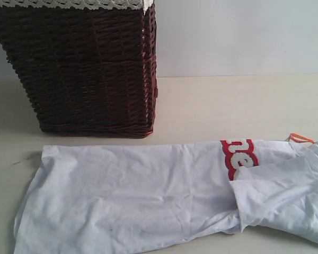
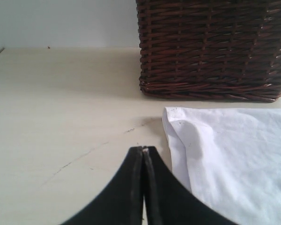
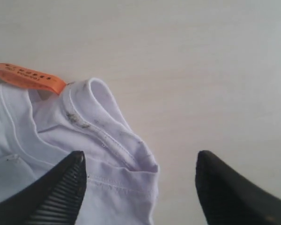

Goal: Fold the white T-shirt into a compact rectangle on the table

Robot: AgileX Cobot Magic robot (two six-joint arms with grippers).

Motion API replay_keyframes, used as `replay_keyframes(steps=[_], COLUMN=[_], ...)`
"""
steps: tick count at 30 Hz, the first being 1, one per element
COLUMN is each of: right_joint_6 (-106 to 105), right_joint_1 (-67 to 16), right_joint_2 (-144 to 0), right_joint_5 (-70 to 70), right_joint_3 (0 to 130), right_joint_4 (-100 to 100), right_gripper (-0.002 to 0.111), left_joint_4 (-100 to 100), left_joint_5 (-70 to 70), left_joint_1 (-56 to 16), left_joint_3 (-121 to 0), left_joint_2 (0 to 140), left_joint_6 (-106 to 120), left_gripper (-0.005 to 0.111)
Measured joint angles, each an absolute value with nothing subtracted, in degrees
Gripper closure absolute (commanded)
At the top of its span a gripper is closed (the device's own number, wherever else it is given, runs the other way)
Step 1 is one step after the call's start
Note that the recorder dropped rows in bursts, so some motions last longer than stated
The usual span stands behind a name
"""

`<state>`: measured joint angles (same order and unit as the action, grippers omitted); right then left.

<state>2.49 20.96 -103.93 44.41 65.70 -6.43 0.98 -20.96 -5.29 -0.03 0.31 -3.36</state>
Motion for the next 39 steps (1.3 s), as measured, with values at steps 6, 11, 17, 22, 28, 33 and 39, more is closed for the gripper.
replay_keyframes(steps=[6,11,17,22,28,33,39], right_joint_6=[0.8,-1.5,-1.9,-0.4,-11.9,-25.7,-31.3], right_joint_1=[21.0,21.0,21.0,22.2,27.4,32.7,35.5], right_joint_2=[-103.9,-103.9,-102.9,-103.7,-105.5,-107.5,-114.0], right_joint_5=[45.3,46.6,46.9,51.3,52.5,53.6,54.8], right_joint_3=[65.7,65.8,67.7,68.1,68.1,68.1,69.1], right_joint_4=[-6.3,-6.4,-5.4,-3.4,9.5,23.6,24.7], right_gripper=[0.003,0.003,0.003,0.003,0.003,0.003,0.003], left_joint_4=[1.0,1.0,1.0,1.0,1.0,1.0,1.0], left_joint_5=[-21.0,-21.0,-21.0,-21.0,-21.0,-21.0,-21.0], left_joint_1=[-5.3,-5.3,-5.3,-5.3,-5.3,-5.3,-5.3], left_joint_3=[0.0,0.0,0.0,0.0,0.0,0.0,0.0], left_joint_2=[0.3,0.3,0.3,0.3,0.3,0.3,0.3], left_joint_6=[-3.4,-3.4,-3.4,-3.4,-3.4,-3.4,-3.4], left_gripper=[0.107,0.107,0.107,0.107,0.107,0.107,0.107])
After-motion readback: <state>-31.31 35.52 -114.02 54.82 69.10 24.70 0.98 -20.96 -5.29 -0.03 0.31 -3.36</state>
